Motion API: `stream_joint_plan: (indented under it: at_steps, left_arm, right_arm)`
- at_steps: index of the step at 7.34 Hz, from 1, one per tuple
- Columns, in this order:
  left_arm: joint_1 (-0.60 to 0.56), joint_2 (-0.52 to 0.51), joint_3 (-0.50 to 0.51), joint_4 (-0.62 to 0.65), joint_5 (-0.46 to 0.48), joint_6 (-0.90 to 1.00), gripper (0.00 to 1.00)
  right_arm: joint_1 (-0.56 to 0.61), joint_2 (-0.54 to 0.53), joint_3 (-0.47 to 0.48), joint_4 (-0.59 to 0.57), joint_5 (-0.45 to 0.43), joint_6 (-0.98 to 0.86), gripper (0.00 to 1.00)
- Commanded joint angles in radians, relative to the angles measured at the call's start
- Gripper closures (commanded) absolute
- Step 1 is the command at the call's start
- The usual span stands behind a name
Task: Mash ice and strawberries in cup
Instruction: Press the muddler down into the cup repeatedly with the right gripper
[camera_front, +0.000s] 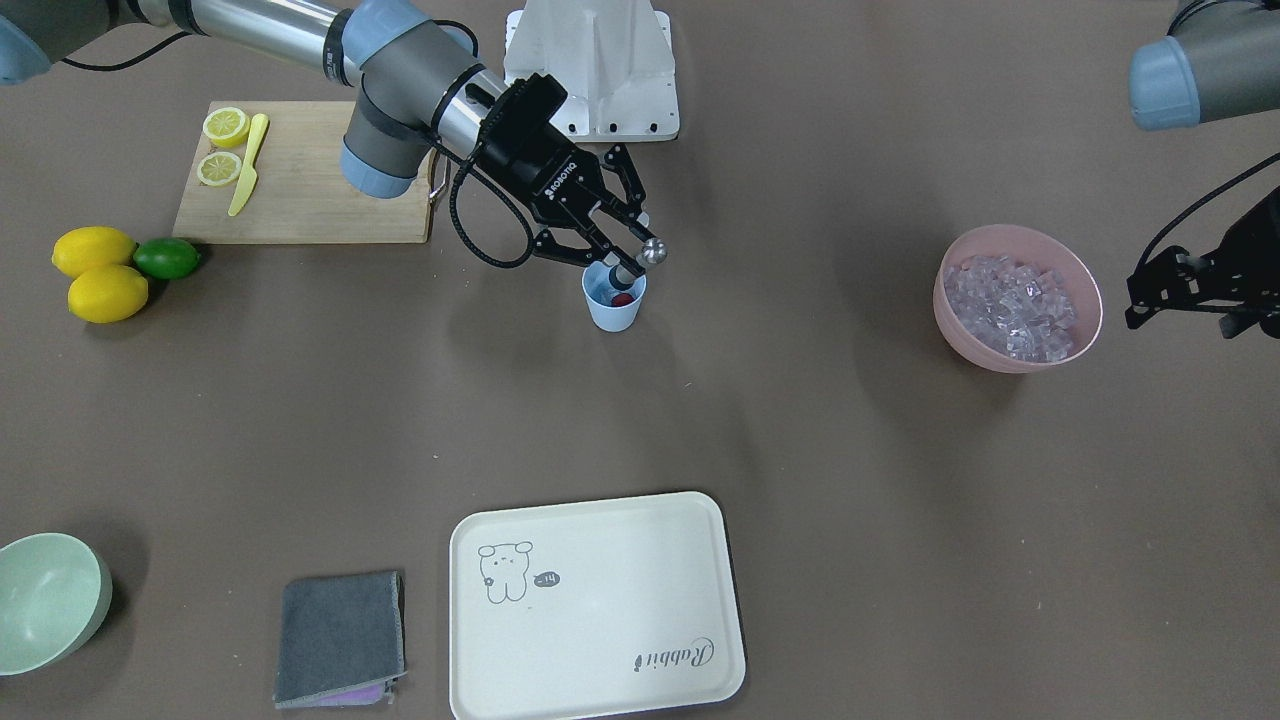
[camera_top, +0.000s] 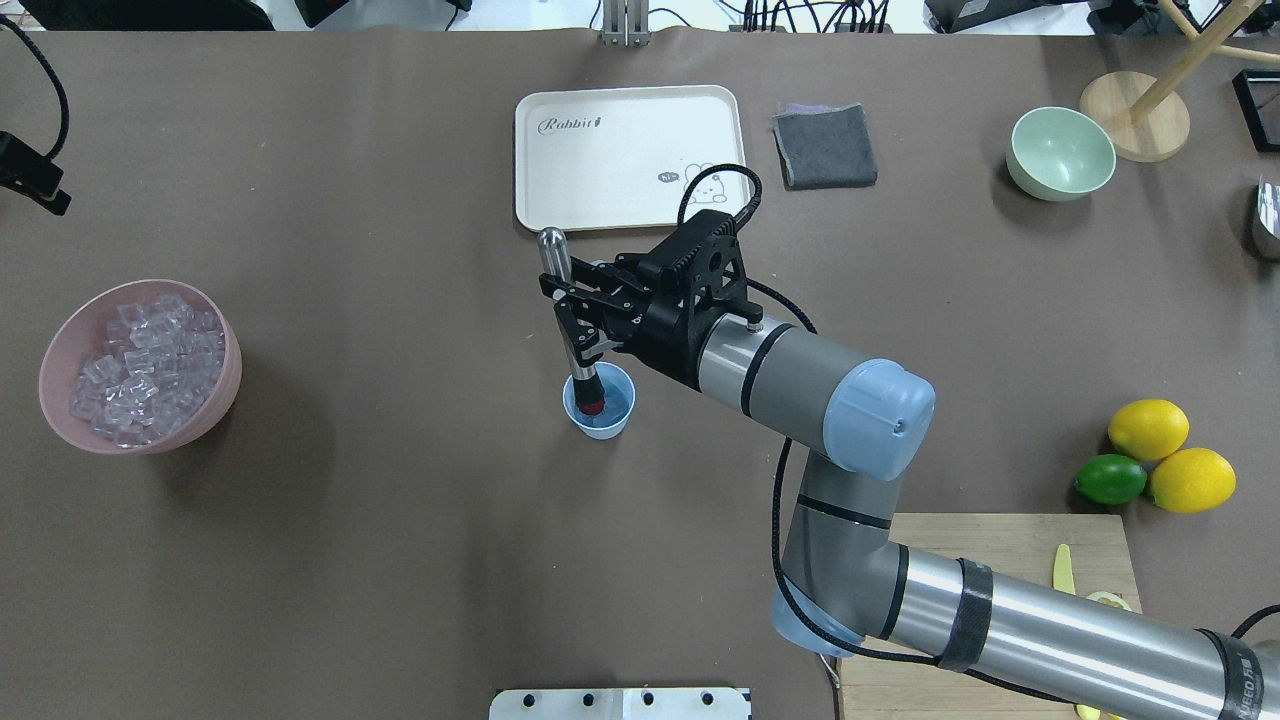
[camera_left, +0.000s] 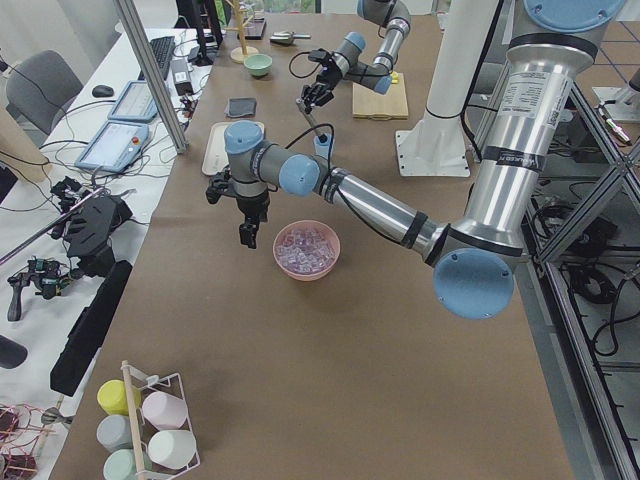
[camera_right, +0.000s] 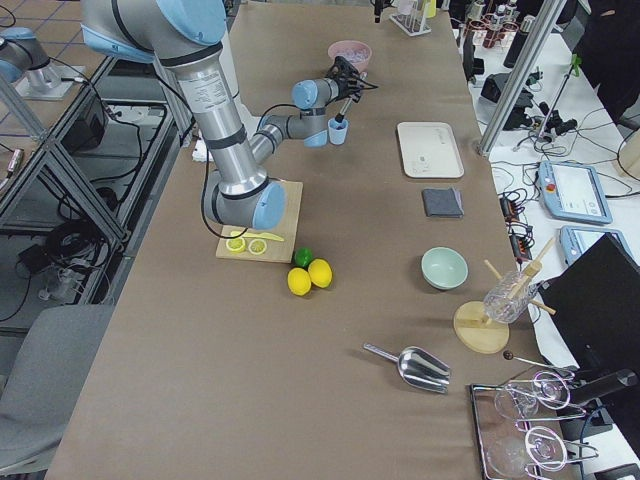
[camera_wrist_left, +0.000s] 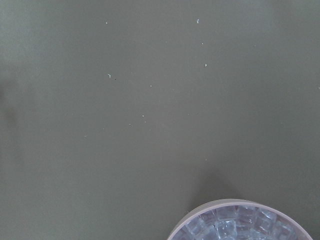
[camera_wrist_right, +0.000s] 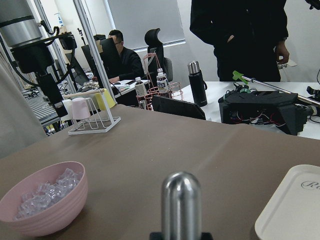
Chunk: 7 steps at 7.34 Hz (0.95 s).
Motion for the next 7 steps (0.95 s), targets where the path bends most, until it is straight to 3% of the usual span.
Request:
stream_joint_plan:
  at_steps: [1, 7]
  left_arm:
    - [0.0, 0.001, -0.003, 0.001, 0.0, 0.0, 0.03]
    - [-0.001, 0.001, -0.006, 0.001, 0.001, -0.002, 0.03]
  right_arm:
    - [-0.006, -0.004, -0.006, 0.001, -0.002, 0.0, 1.0]
    - [-0.007, 0.001, -0.034, 0.003, -0.002, 0.002, 1.0]
